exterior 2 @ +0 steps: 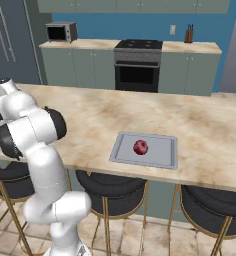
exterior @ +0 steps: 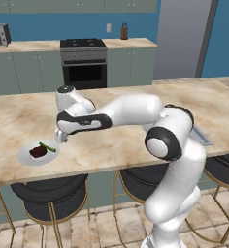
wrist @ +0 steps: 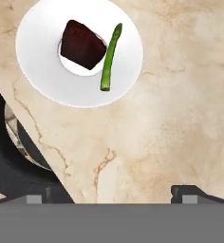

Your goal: Create a steak meal by picking up the steak and asparagus from the tray and placing them on the plate. Leave the pomegranate on the tray.

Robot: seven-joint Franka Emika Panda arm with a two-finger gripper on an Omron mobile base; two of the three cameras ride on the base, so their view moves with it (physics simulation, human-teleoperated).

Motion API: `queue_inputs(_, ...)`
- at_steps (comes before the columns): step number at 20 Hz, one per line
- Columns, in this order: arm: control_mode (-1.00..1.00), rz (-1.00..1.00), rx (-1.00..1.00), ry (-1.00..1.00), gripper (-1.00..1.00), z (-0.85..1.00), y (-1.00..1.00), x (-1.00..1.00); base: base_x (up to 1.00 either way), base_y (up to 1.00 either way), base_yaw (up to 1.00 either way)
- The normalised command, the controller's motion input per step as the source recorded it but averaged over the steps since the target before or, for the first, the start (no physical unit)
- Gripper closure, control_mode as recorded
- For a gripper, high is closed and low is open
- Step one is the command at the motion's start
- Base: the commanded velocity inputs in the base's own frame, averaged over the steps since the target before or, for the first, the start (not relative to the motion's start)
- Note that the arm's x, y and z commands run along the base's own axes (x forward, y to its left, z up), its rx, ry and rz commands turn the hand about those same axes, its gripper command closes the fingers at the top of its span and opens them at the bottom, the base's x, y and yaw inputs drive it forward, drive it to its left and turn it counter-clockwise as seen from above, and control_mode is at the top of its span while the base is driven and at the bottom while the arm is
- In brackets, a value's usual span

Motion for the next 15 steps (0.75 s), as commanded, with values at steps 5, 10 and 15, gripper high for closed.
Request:
queue_inputs(5,-1.00,0.00,0.21,-0.13,-1.00,0.63,-1.00,-0.61,0.00,0.00,0.00)
queue_inputs(10,-1.00,0.00,0.26,-0.11,-1.00,0.33,-0.91,-0.24,0.00,0.00,0.00)
queue_inputs(15,-1.00,0.00,0.26,-0.06,-1.00,0.00,-0.88,-0.27,0.00,0.00,0.00)
